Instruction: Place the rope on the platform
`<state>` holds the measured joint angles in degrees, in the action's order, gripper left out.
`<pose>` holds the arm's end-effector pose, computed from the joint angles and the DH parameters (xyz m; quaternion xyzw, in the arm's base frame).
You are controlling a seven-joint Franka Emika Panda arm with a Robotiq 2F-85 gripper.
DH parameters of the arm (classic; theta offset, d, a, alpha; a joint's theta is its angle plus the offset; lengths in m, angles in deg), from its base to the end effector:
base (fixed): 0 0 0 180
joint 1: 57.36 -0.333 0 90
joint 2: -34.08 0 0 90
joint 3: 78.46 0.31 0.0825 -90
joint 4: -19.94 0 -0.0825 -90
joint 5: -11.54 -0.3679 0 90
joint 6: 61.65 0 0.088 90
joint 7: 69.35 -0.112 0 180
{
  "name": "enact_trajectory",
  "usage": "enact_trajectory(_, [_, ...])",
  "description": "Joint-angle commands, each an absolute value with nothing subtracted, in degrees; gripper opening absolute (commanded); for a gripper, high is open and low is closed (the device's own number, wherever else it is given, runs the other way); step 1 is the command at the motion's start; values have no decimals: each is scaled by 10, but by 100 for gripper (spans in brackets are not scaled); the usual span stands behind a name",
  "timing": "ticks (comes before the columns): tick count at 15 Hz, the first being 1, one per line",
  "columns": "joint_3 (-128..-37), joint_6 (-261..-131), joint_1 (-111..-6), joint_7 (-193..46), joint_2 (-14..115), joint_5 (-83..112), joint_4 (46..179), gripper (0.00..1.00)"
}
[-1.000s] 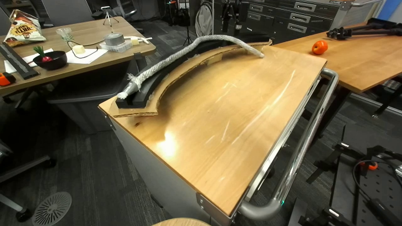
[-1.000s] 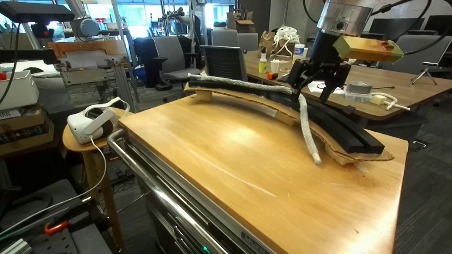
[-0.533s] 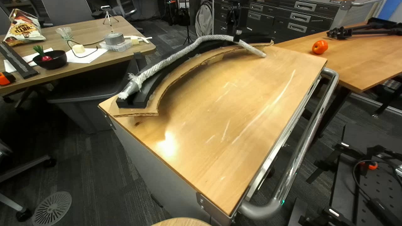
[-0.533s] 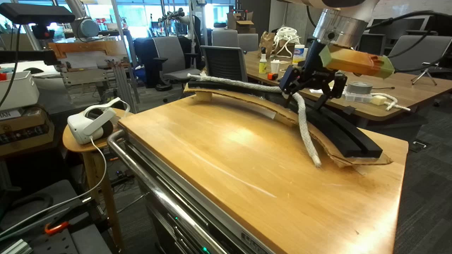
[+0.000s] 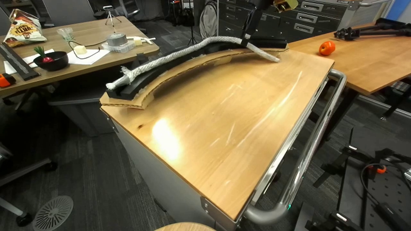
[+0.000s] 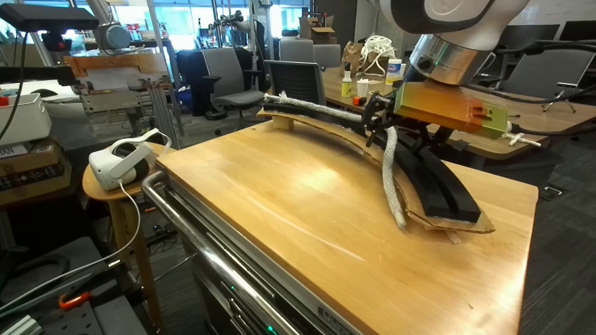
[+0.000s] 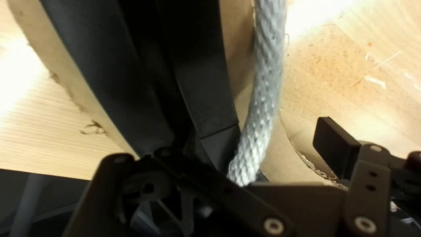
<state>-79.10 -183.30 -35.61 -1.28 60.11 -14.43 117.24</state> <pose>0.6097 -0.2271 0.3317 -0.9451 -0.2676 -0.1229 0.1418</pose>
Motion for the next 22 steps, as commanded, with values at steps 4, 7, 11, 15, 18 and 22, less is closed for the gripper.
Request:
enact_trajectory(4, [-804, -1981, -382, -48, 504, -146, 1329, 36])
enact_trajectory(7, [-810, -2069, -400, -68, 488, -119, 1363, 14])
enact_trajectory(11, [-820, -2113, -427, -112, 466, -41, 1394, 12])
enact_trajectory(15, [-834, -2115, -451, -185, 447, 62, 1413, 11])
enact_trajectory(18, [-837, -2104, -459, -225, 433, 119, 1421, 12])
enact_trajectory(22, [-832, -2103, -453, -214, 420, 134, 1425, 62])
